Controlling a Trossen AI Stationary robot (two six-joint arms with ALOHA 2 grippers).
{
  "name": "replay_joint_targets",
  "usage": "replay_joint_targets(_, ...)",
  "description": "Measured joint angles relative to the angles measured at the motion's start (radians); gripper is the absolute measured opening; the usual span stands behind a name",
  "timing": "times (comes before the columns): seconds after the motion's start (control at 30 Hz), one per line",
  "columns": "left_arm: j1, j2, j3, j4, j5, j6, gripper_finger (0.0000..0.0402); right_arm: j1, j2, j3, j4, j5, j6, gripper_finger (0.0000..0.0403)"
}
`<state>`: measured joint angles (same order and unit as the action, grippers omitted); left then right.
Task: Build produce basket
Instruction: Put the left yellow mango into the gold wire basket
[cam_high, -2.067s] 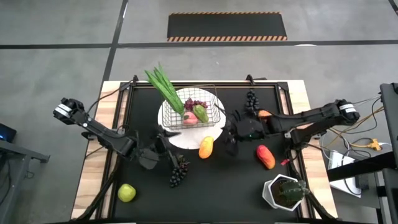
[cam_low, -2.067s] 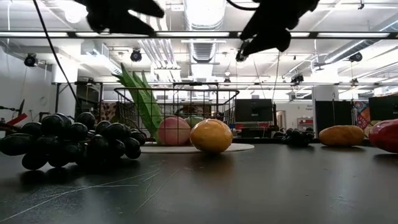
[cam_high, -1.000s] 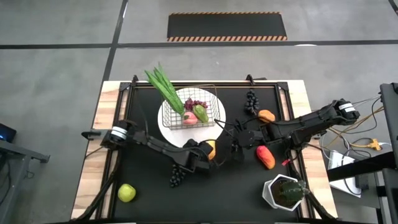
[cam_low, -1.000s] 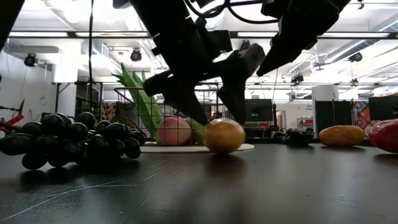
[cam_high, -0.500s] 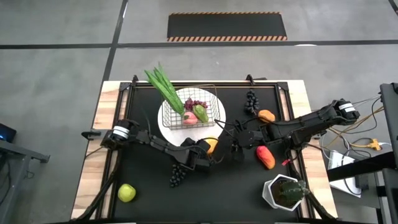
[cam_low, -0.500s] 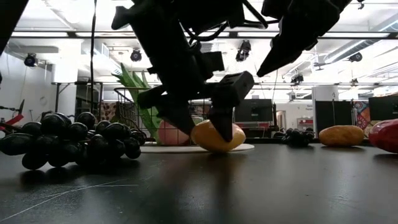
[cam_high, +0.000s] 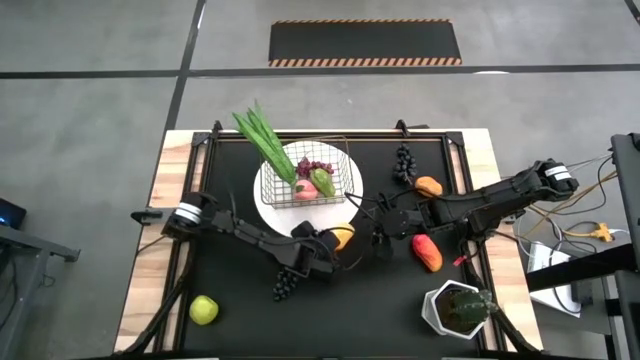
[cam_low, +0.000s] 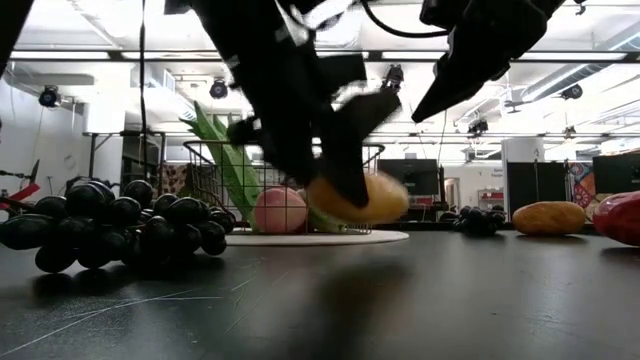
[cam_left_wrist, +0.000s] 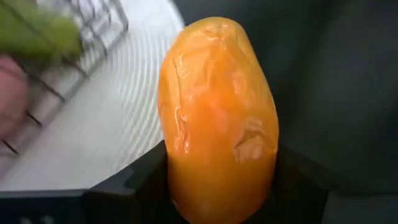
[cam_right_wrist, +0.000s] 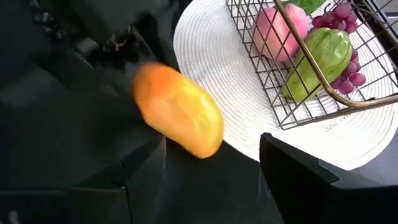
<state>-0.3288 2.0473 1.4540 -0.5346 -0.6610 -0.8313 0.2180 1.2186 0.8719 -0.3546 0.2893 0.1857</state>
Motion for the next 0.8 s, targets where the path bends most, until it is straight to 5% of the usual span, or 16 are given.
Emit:
replay_joint_targets(0.37,-0.121,-0.188,-0.06,0.008,-0.164,0.396,0.0212,-0.001,-0.184,0.005,-0.052,0.0,-0.108,0.0242)
replay_joint_targets(0.5,-0.14,-0.29,-0.151,0.042,-0.281,0.45,0.0212,-0.001,-0.271,-0.051,0.093,-0.012,-0.187,0.0243)
replay_joint_targets(0.67,-0.142,-0.438,-0.334,0.333,-0.289,0.695,0.0212,0.0,-0.312,-0.21,0.478,-0.063,-0.295,0.0244)
replay_joint_targets(0.8,-0.126,-0.567,-0.529,0.724,-0.136,1.035,0.0212,-0.002,-0.283,-0.323,0.8,-0.061,-0.318,0.0247)
